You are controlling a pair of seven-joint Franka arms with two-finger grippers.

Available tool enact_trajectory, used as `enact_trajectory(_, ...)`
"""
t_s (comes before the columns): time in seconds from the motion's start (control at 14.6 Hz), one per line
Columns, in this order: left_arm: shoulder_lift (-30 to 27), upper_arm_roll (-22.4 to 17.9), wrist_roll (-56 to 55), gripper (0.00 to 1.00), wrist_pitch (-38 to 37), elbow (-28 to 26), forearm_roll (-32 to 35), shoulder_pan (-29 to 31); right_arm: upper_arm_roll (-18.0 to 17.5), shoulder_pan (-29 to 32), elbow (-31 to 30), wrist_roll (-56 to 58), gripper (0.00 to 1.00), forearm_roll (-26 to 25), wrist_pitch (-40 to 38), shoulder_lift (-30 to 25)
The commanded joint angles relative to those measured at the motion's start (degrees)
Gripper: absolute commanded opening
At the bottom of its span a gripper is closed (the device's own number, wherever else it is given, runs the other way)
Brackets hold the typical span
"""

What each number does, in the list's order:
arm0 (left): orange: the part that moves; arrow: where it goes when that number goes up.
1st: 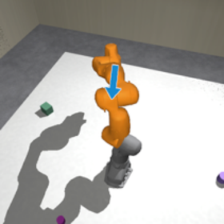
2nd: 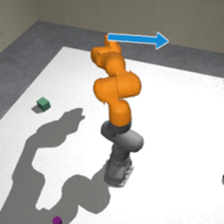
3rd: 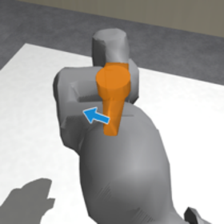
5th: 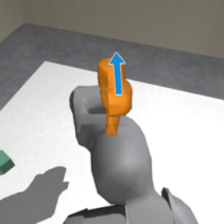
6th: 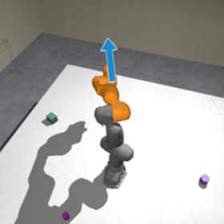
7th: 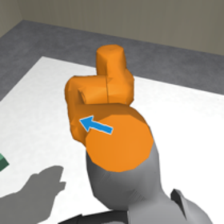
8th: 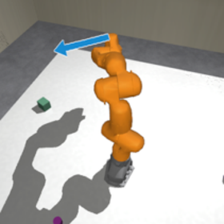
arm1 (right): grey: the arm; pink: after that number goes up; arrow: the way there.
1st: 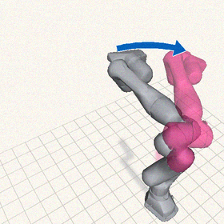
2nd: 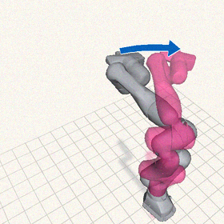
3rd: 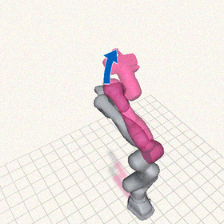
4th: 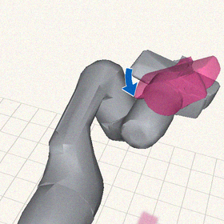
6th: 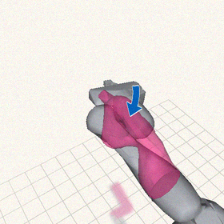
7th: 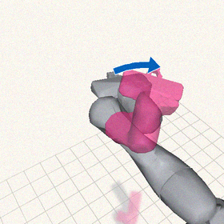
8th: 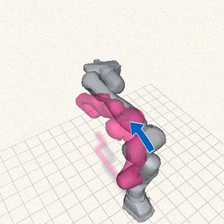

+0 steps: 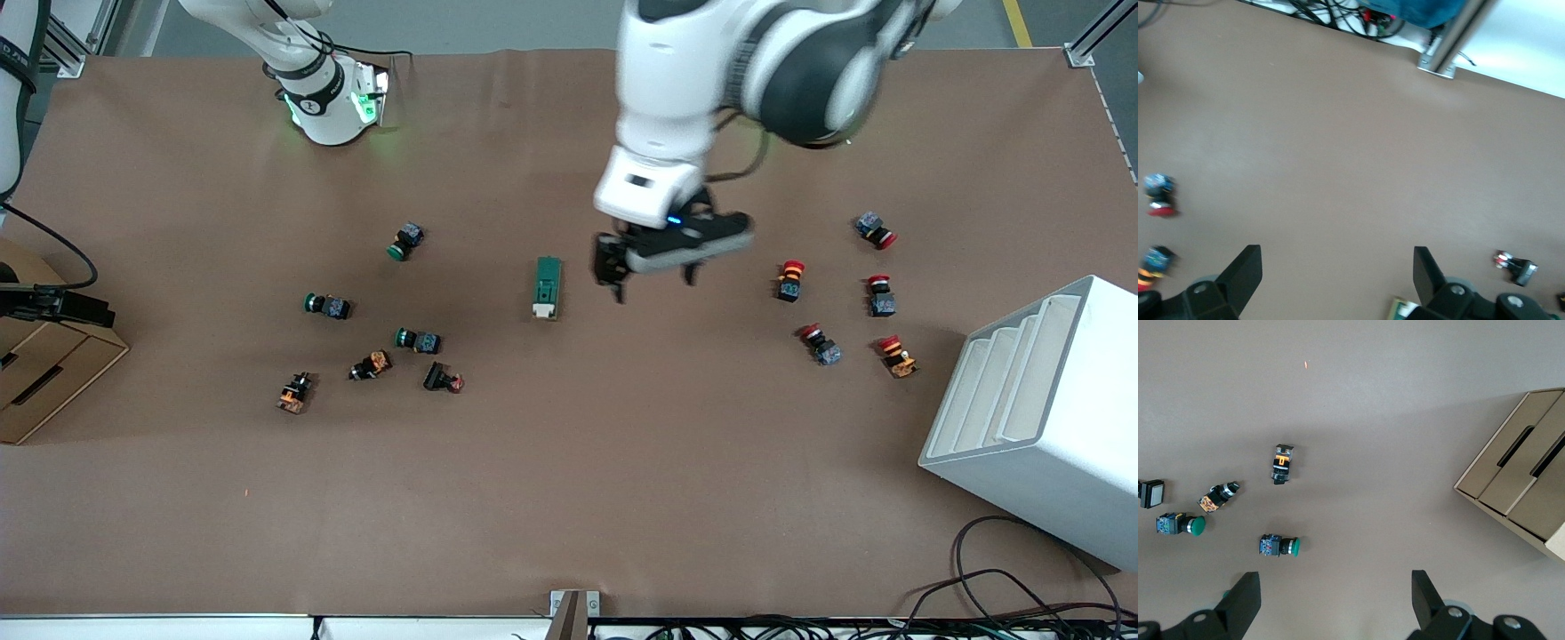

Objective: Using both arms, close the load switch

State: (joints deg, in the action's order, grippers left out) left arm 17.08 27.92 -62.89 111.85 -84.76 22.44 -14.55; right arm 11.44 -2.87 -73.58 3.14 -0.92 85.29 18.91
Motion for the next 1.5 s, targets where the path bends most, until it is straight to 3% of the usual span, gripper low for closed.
enact_trajectory(0.0, -1.34, 0.47, 8.72, 1.0, -6.0, 2.74, -4.23, 5.12, -1.07, -0.46, 1.33, 0.11, 1.0, 0.31, -3.26, 0.34)
enact_trajectory(0.27, -2.57, 0.56, 25.93, 1.0, -20.16, 8.64, -8.46, 13.91, -1.16, -1.7, 1.42, 0.2, 1.0, 0.57, -7.85, -0.45)
enact_trajectory(0.41, -4.5, 0.47, 32.8, 1.0, -20.97, 8.65, -10.12, 17.87, -1.07, -1.79, 0.98, 0.46, 1.0, 2.66, -7.24, -3.6)
enact_trajectory(0.61, -6.18, 0.47, 43.77, 1.0, -23.77, 8.65, -14.68, 25.16, -0.98, -0.74, 1.33, -0.24, 1.0, 3.73, -7.33, -3.62)
enact_trajectory(0.75, -7.4, 0.47, 47.85, 1.0, -25.62, 8.65, -16.72, 28.25, -2.29, 1.54, 0.98, 0.02, 1.0, 6.71, -7.85, -4.14)
enact_trajectory(0.89, -9.07, 0.12, 51.1, 1.0, -26.68, 8.56, -16.9, 29.66, -4.31, 2.61, 0.81, 0.64, 1.0, 6.2, -7.68, -4.23)
enact_trajectory(1.02, -12.23, -4.42, 53.48, 1.0, -26.94, 6.46, -17.08, 26.35, -8.43, 4.18, -0.15, 0.64, 1.0, 2.88, -7.59, -5.71)
enact_trajectory(1.23, -16.8, -17.43, 58.04, 1.0, -27.56, 1.55, -21.71, 16.33, -9.59, 4.19, -3.49, 0.55, 1.0, 0.83, -7.24, -8.62)
enact_trajectory(1.3, -18.12, -19.81, 59.45, 1.0, -27.56, -0.13, -22.43, 15.09, -9.6, 4.19, -4.81, 0.55, 1.0, 0.83, -7.15, -9.76)
enact_trajectory(1.43, -20.23, -20.89, 60.52, 1.0, -27.65, -2.25, -22.53, 14.37, -9.6, 4.02, -7.27, 0.55, 1.0, 0.75, -6.71, -12.22)
